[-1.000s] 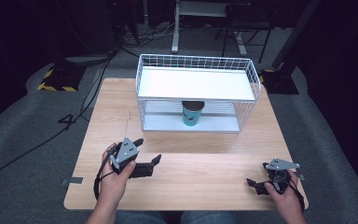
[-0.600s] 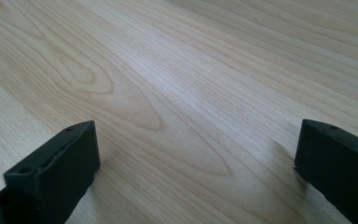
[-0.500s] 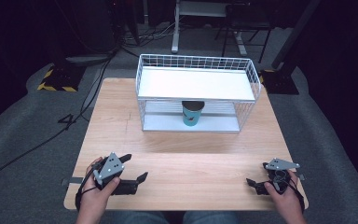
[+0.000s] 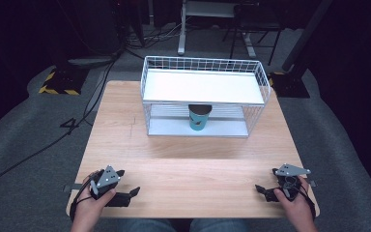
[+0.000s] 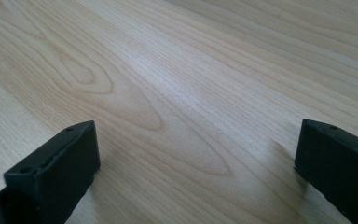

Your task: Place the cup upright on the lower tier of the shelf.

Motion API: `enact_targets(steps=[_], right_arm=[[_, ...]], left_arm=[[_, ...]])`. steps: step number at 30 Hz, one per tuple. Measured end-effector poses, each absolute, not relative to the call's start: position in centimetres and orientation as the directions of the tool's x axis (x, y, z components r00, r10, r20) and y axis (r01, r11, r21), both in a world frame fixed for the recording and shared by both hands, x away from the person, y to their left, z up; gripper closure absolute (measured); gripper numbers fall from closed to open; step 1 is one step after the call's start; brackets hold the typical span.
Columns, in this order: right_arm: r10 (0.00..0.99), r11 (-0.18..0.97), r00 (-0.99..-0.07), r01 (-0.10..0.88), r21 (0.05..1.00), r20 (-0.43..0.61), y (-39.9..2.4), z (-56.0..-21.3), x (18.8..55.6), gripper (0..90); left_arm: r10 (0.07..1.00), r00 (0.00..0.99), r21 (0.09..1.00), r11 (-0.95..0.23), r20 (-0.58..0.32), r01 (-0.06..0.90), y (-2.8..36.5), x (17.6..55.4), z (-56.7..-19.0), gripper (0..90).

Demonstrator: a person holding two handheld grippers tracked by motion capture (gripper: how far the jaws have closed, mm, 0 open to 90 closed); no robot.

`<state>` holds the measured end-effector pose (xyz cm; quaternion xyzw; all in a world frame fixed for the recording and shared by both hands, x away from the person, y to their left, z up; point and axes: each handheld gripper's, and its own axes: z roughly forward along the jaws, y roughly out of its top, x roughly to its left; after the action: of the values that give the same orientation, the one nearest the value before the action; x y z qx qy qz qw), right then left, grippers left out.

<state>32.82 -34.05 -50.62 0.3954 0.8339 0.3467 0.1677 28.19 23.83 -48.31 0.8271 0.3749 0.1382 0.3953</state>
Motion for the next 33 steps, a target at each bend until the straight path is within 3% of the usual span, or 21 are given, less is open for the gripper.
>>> enact_targets(steps=[9, 15, 33], right_arm=[[0.776, 0.447, -0.631, 0.543, 0.711, -0.005, -34.0, -50.6, 32.8, 0.0], [0.776, 0.447, -0.631, 0.543, 0.711, -0.005, -34.0, -50.6, 32.8, 0.0], [0.776, 0.446, -0.630, 0.543, 0.711, -0.005, -34.0, -50.6, 32.8, 0.0]], left_arm=[[0.737, 0.673, 0.697, -0.455, -0.055, 0.555, 24.4, 28.9, -50.4, 15.7], [0.722, 0.691, 0.689, -0.492, -0.018, 0.532, 23.8, 29.1, -50.4, 14.9], [0.733, 0.680, 0.685, -0.487, -0.018, 0.542, 23.4, 29.2, -50.5, 12.4]])
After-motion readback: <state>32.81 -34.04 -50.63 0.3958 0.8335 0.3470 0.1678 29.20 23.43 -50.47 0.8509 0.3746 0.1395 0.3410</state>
